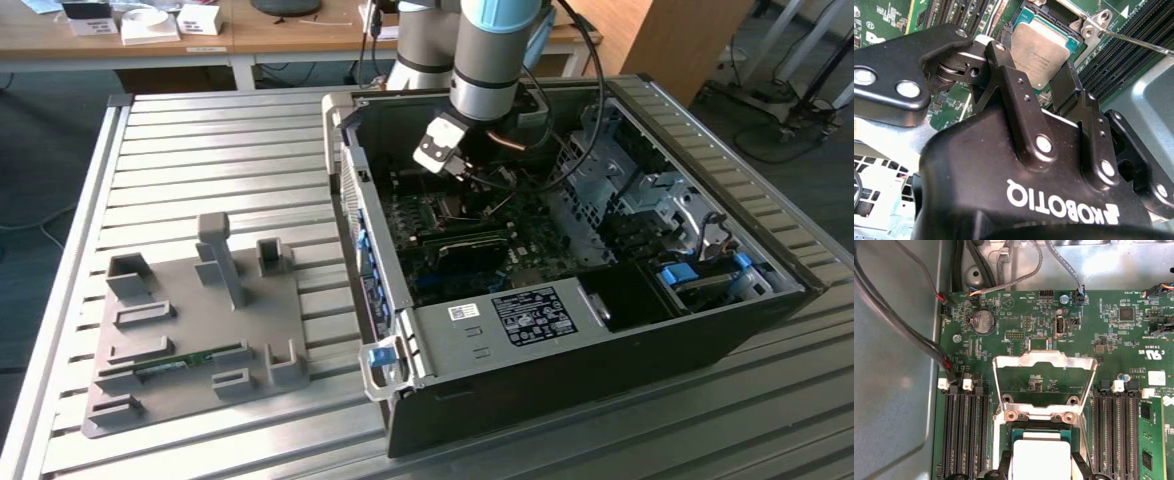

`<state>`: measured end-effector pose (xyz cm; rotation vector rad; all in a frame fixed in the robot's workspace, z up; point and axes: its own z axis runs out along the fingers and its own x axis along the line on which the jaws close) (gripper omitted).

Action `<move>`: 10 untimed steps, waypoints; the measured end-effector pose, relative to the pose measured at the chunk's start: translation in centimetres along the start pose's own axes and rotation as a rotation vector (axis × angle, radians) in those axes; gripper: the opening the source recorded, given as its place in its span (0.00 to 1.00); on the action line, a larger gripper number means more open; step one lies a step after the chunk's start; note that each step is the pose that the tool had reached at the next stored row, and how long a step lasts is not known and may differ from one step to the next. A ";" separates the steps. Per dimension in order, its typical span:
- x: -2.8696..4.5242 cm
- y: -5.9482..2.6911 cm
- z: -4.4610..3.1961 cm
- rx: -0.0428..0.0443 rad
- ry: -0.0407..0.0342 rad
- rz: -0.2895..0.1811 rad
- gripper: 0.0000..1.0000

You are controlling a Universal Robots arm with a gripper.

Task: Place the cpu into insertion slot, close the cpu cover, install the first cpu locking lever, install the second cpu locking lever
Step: 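Place the cpu into insertion slot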

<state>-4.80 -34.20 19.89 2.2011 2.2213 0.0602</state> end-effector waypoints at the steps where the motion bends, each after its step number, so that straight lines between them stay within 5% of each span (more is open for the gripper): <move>1: 0.00 0.00 0.00 0.0000 0.0000 0.000 0.54; 10: 0.00 -0.01 0.17 0.0000 0.0009 0.001 0.54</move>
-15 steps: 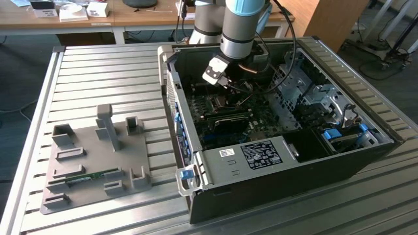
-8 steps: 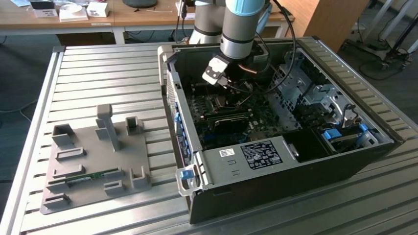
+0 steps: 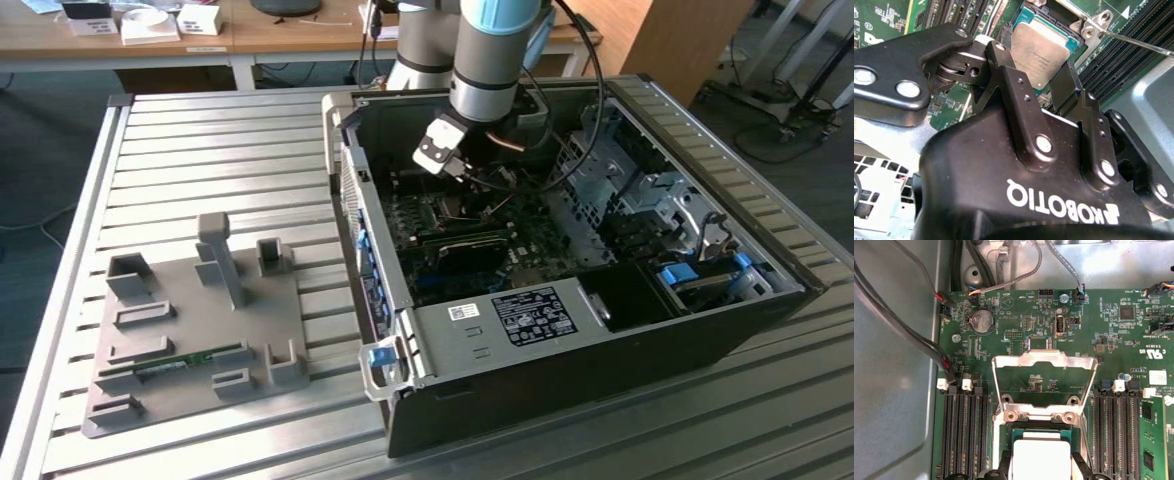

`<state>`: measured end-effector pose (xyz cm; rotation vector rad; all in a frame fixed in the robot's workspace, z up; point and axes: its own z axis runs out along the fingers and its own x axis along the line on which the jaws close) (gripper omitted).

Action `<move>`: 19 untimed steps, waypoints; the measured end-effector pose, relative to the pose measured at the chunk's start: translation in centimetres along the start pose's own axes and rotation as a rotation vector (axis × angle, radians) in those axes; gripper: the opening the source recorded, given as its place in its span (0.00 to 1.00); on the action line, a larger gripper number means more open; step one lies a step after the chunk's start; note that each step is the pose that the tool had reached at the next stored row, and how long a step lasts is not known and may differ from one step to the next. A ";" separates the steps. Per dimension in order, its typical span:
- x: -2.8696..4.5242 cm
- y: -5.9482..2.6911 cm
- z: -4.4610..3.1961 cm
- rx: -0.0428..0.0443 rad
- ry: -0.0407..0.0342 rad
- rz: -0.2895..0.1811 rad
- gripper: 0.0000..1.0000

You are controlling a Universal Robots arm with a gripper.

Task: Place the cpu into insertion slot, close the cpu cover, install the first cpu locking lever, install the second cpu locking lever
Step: 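Place the cpu into insertion slot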

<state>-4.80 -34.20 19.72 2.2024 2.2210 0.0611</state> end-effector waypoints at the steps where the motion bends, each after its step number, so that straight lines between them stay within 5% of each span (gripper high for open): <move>1: 0.00 0.00 0.01 0.0001 -0.0002 0.000 0.54; 19: 0.00 0.00 0.26 0.0000 0.0010 0.000 0.54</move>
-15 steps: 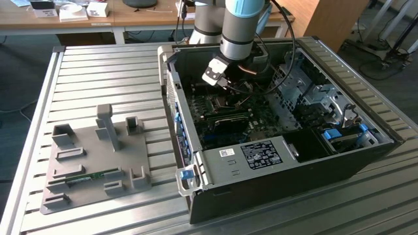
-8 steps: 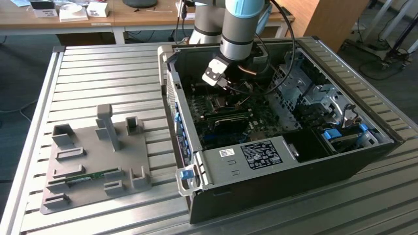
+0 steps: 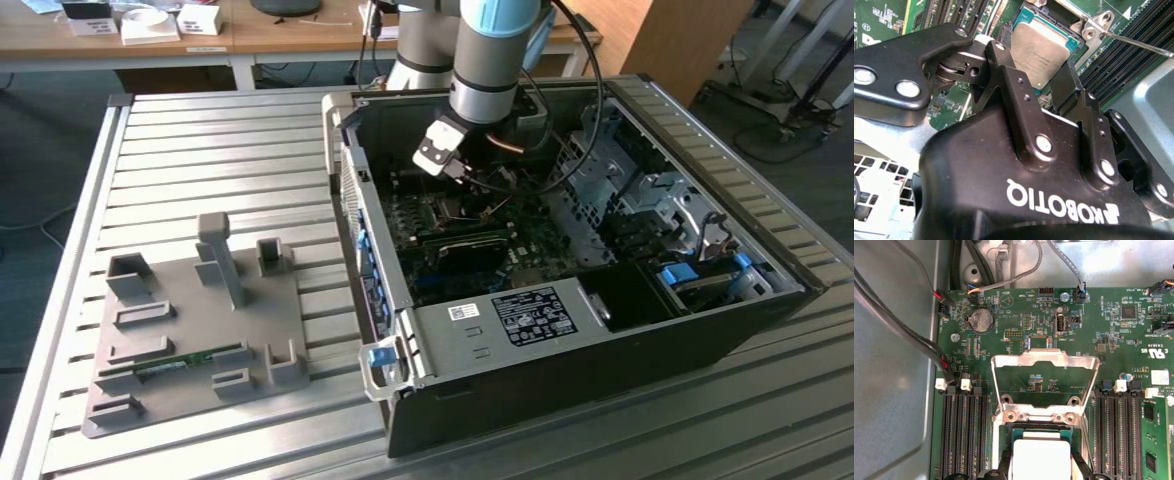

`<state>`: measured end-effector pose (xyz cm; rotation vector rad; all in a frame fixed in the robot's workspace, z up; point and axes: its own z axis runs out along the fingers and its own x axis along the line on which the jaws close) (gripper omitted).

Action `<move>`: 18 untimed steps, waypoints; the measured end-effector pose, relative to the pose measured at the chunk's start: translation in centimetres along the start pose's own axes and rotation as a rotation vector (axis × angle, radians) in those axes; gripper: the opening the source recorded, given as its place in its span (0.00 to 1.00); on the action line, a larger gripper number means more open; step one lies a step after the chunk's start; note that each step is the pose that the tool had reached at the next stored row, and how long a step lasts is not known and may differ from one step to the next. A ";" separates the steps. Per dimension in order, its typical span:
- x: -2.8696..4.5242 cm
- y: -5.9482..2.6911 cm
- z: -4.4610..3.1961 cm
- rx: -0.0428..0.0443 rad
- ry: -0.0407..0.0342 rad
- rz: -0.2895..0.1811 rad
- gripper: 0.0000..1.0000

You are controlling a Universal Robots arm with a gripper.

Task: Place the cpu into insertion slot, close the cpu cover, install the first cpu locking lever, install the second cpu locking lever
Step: 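Place the cpu into insertion slot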

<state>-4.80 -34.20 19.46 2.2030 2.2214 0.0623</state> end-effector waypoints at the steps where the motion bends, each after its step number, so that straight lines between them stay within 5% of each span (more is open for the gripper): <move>1: 0.00 0.00 0.00 0.0000 -0.0001 0.000 0.54; 18: 0.01 0.00 0.03 -0.0003 0.0004 0.000 0.54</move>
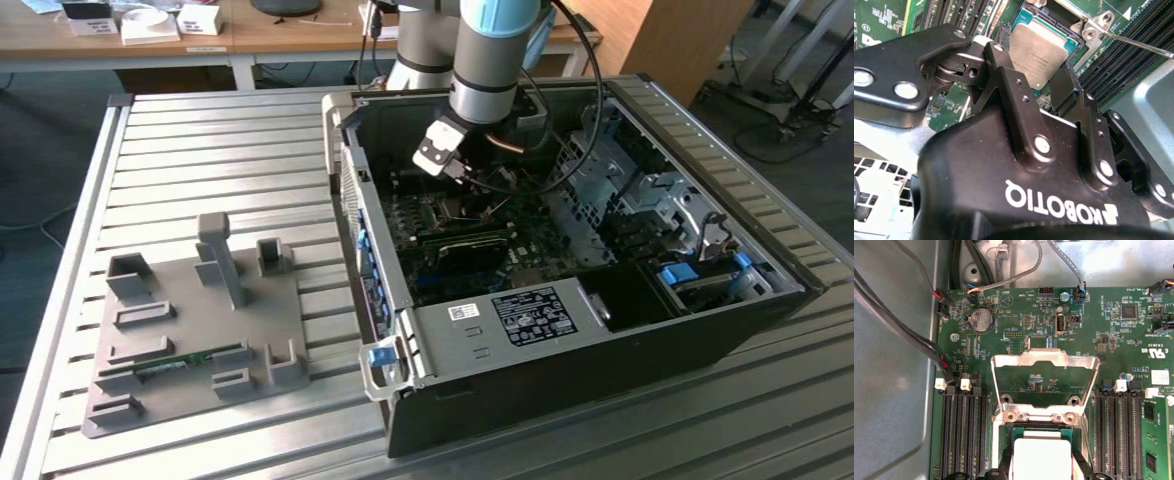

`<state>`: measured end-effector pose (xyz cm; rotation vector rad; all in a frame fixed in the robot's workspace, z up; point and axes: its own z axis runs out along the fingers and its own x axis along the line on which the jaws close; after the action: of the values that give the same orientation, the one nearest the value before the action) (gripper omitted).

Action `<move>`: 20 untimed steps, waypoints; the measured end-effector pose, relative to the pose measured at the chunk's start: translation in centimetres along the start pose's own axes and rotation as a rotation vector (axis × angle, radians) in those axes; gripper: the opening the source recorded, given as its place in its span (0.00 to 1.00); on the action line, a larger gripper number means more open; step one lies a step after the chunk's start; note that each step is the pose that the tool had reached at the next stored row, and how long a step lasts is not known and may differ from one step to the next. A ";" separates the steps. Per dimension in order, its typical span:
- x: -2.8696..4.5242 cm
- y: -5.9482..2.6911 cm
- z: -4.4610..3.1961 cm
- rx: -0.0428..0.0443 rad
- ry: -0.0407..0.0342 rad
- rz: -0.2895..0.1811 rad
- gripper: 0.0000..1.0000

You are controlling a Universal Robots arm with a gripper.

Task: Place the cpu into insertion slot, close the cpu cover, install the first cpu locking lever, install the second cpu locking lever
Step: 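Place the cpu into insertion slot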

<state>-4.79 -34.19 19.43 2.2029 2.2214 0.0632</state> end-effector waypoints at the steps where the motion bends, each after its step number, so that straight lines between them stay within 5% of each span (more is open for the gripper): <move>1: 0.00 0.00 -0.03 0.0000 0.0000 0.000 0.54; 20: 0.11 -0.01 -0.12 0.0003 -0.0003 0.000 0.54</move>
<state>-4.80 -34.09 19.55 2.2029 2.2215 0.0625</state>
